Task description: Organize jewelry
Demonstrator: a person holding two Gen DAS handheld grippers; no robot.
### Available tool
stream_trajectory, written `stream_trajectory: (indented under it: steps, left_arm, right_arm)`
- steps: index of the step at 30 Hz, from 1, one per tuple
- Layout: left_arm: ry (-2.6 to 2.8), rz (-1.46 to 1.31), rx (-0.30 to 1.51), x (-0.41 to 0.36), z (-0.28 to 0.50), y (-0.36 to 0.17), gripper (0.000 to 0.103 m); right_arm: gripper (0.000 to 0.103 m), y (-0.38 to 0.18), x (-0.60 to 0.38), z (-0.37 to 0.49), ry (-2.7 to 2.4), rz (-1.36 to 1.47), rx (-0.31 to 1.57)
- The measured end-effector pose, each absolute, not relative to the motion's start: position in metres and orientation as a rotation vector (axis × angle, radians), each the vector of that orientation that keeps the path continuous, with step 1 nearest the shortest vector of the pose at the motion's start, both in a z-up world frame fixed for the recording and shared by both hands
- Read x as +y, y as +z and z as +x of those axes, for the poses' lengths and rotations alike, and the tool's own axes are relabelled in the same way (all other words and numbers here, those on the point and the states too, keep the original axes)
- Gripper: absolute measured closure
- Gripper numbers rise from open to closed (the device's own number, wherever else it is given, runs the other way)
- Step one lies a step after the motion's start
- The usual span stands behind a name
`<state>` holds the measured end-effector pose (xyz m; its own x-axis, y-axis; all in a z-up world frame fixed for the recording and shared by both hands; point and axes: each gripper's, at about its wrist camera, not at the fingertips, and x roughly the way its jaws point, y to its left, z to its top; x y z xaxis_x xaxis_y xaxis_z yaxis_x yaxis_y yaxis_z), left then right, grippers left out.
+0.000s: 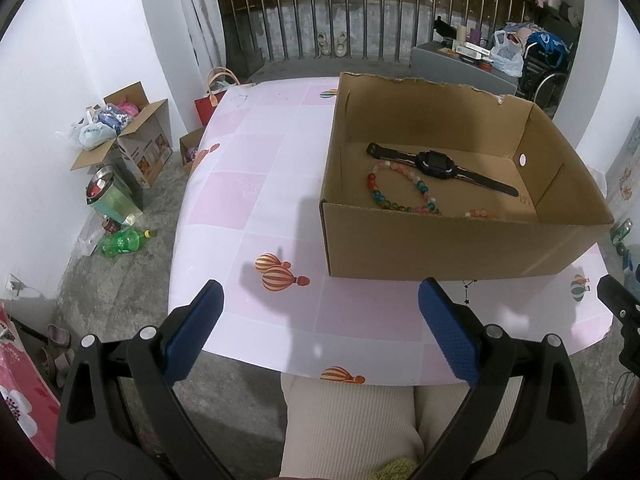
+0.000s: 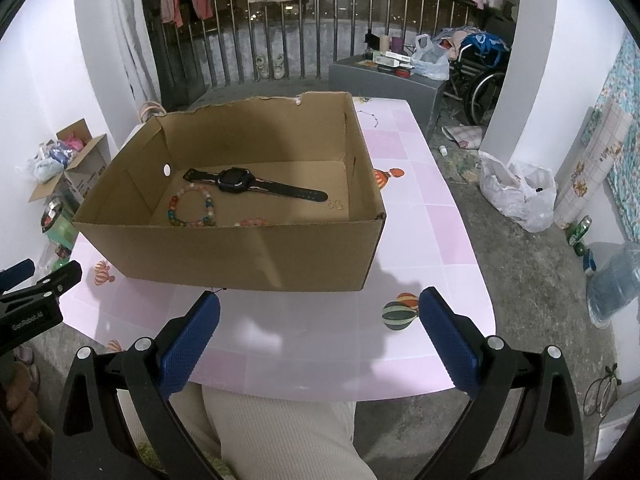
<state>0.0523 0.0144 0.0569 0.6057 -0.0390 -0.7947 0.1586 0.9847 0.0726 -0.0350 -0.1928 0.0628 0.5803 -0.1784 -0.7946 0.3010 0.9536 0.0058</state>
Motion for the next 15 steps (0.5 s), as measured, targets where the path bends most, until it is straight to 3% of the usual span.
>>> stream_trajectory:
  steps: [15]
  left_arm:
    - [-0.115, 0.139, 0.917, 0.0145, 0.0527, 0.0558, 0.009]
  right_arm:
    - [0.006, 0.0642, -0.1921, -0.0352, -0.280, 0.146, 0.910]
